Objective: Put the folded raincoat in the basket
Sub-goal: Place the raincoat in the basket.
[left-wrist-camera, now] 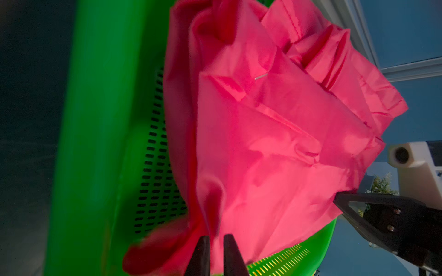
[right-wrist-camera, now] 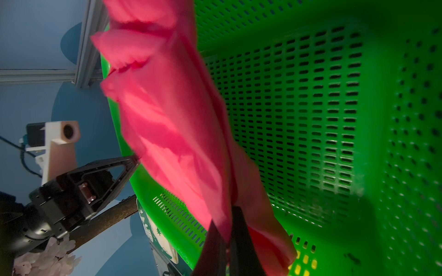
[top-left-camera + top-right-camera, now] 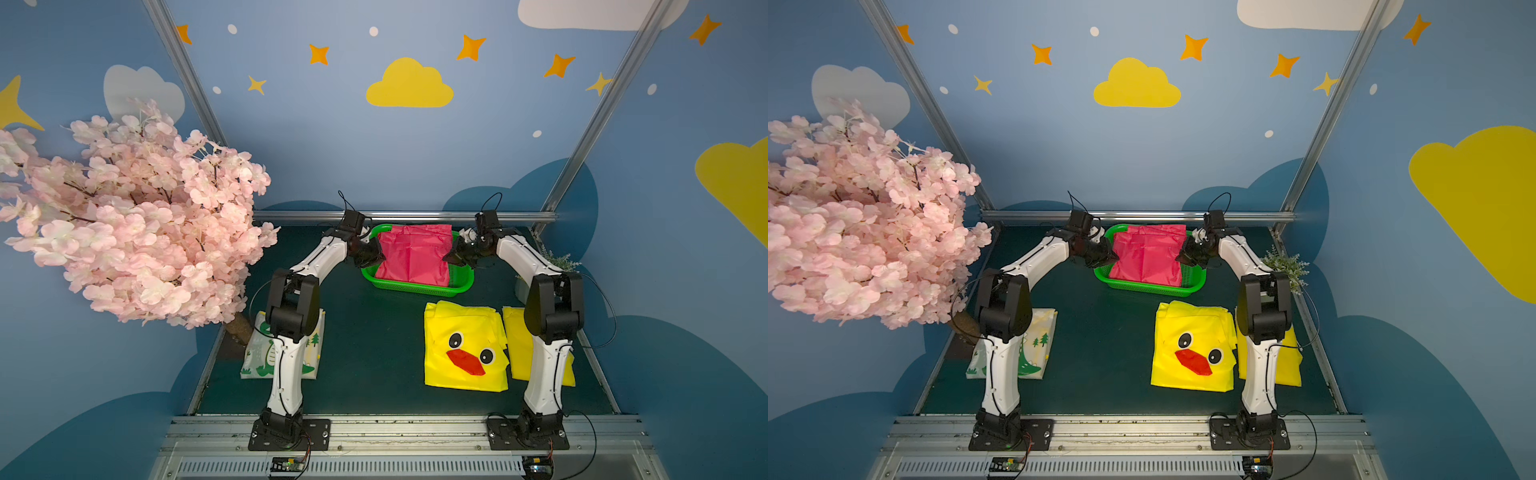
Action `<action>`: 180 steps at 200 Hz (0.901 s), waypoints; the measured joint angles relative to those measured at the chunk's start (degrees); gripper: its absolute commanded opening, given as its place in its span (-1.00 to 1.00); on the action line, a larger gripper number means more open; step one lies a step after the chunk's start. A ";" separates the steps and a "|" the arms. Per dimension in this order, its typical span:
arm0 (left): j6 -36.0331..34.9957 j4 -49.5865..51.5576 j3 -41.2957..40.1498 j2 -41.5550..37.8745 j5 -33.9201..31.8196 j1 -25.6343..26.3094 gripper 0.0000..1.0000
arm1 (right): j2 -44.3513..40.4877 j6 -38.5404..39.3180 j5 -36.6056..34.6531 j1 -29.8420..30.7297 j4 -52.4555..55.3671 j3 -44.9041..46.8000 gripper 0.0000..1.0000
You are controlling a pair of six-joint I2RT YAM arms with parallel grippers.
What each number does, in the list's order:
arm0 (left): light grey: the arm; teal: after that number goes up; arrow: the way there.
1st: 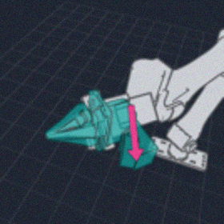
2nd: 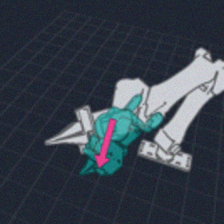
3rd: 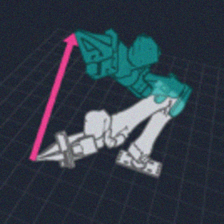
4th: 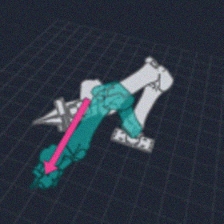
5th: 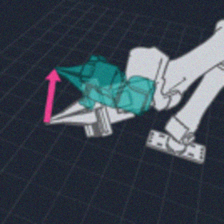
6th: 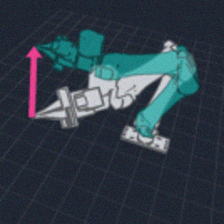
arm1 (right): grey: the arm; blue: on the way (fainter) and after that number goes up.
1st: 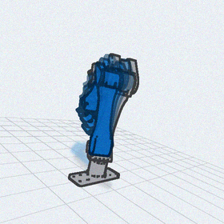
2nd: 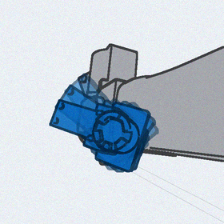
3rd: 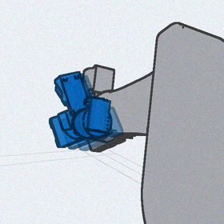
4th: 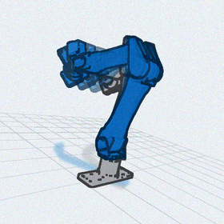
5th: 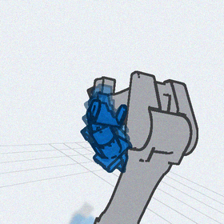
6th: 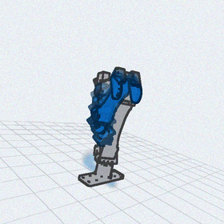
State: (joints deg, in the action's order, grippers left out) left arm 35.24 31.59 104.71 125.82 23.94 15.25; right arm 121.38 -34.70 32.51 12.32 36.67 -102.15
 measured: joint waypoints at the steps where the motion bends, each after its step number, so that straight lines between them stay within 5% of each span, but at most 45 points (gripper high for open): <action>1: 0.09 0.00 -0.22 0.00 -0.02 -0.04 -0.55 | 0.00 0.11 0.00 0.04 0.00 0.00 -0.78; 70: -0.31 -2.29 -9.68 -4.98 -0.17 -0.79 -0.48 | 1.60 0.20 -0.39 2.86 -0.52 0.00 -0.27; 103: -0.26 -3.32 -12.37 -7.45 -0.28 -1.62 -0.04 | 1.60 0.39 -0.52 4.15 -0.72 0.00 0.39; 119: -0.55 -3.76 -12.31 -7.93 -0.15 -1.75 0.12 | 1.60 0.37 -1.01 4.52 -0.70 -0.07 0.54; 180: -0.96 -3.87 -11.74 -8.72 0.33 -1.75 0.29 | -0.57 1.40 -4.96 4.28 0.98 -0.83 0.66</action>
State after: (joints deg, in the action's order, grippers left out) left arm 34.28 27.73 92.97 117.10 24.27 13.50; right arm 120.81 -33.30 27.55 16.60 37.65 -102.98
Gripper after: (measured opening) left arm 0.638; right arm 0.828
